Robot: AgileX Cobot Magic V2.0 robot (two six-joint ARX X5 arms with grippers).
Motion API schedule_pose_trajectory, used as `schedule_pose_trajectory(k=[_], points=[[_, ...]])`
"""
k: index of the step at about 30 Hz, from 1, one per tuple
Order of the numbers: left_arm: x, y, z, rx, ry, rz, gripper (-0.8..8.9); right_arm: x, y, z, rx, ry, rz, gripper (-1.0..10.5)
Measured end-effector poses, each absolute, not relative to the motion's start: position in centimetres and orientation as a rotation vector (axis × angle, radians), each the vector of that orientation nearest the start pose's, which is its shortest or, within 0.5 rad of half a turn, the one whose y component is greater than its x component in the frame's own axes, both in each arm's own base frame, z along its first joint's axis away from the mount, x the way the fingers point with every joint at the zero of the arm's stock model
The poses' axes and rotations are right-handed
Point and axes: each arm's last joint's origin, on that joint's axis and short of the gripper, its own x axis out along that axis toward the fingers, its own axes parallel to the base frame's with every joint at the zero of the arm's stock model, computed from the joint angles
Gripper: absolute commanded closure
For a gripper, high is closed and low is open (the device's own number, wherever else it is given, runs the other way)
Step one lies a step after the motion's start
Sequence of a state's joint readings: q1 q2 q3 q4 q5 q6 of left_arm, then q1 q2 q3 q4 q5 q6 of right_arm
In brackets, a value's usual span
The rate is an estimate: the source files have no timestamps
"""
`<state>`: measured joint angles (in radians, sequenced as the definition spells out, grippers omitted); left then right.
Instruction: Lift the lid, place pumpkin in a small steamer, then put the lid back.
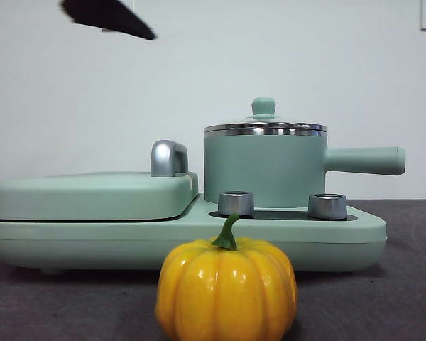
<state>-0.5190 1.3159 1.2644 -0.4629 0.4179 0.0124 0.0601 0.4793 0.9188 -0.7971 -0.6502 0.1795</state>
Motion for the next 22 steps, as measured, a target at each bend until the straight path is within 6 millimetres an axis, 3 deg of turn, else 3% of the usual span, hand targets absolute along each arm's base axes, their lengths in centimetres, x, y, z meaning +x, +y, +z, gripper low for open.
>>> schedule_pose_trajectory(k=[5, 10, 22], points=[[26.7, -18.7, 36.2, 0.115, 0.499, -0.935, 3.45, 6.6, 2.2, 35.2, 0.276, 0.412, 0.67, 4.6], [29.1, -21.5, 35.0, 0.147, 0.452, -0.951, 3.45, 6.6, 2.2, 35.2, 0.277, 0.413, 0.671, 4.6], [31.8, -25.8, 30.7, 0.18, 0.382, -0.978, 3.47, 6.6, 2.2, 35.2, 0.277, 0.412, 0.673, 4.6]])
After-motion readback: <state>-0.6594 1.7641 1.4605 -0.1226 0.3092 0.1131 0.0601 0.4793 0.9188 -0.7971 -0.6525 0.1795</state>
